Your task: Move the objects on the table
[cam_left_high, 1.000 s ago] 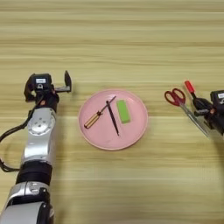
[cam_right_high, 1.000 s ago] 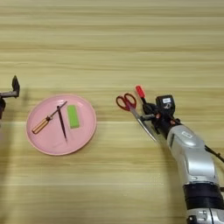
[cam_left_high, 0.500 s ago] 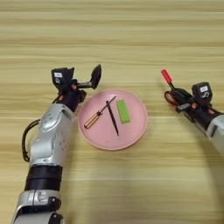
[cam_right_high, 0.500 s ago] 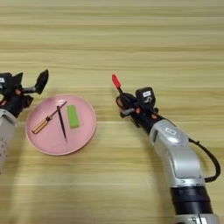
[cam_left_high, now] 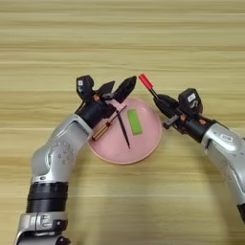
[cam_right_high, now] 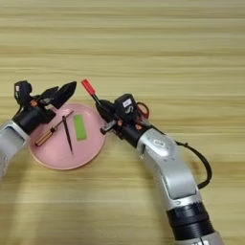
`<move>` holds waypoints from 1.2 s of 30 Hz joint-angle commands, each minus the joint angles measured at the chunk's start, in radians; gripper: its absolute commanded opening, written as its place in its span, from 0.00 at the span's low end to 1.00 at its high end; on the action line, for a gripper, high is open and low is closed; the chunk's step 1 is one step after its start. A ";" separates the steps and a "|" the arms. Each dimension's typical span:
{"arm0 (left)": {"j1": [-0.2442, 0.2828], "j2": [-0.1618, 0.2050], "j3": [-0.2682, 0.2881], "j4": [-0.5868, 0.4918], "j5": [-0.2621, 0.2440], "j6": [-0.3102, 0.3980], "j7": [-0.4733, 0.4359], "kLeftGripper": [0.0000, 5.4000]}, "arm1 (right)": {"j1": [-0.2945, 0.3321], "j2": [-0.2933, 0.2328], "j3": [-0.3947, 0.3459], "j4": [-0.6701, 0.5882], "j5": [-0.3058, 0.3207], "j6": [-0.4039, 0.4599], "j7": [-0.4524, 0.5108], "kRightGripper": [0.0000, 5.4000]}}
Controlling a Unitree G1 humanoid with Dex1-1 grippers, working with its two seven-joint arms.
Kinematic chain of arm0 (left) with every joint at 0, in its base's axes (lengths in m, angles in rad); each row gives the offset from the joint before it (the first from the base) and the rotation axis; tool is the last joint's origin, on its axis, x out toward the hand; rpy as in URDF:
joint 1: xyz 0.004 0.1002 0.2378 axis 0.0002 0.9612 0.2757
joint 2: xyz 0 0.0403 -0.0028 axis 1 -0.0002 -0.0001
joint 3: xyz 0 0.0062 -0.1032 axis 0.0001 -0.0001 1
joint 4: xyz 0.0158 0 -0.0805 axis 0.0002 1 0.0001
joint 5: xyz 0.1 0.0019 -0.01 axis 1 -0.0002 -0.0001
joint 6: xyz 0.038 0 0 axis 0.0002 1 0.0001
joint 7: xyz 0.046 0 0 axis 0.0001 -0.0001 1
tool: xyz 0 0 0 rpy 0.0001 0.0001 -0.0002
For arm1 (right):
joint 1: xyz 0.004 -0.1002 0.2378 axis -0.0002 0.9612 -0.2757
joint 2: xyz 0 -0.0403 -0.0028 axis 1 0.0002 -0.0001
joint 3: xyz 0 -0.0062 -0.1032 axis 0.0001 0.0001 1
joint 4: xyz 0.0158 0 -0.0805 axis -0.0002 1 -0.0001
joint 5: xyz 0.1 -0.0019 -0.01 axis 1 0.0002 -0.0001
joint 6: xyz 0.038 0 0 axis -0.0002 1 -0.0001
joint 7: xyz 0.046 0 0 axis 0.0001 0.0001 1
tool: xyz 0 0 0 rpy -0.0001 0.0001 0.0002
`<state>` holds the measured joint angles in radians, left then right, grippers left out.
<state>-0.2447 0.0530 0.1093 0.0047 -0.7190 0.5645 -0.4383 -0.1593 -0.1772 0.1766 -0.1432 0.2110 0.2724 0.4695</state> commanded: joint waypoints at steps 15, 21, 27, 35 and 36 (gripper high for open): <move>-0.022 -0.024 0.017 0.041 -0.053 0.089 -0.018 1.00 | -0.026 0.018 0.051 -0.084 -0.006 0.000 0.010 0.09; -0.029 -0.032 0.031 0.037 -0.065 0.096 -0.017 1.00 | -0.015 0.011 0.073 -0.090 -0.012 0.002 0.022 0.09; -0.028 -0.033 0.047 0.009 -0.086 0.111 -0.010 1.00 | -0.004 -0.002 0.095 -0.090 -0.022 0.005 0.035 0.09; -0.038 -0.040 0.063 0.026 -0.088 0.106 -0.001 1.00 | 0.003 -0.006 0.103 -0.093 -0.023 0.002 0.042 0.09; -0.038 -0.042 0.066 0.026 -0.088 0.104 -0.001 1.00 | 0.003 -0.006 0.104 -0.094 -0.023 0.002 0.043 0.09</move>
<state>-0.2622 0.0140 0.1710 0.0254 -0.7970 0.6618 -0.4491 -0.1567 -0.1799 0.2762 -0.2237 0.1922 0.2709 0.5086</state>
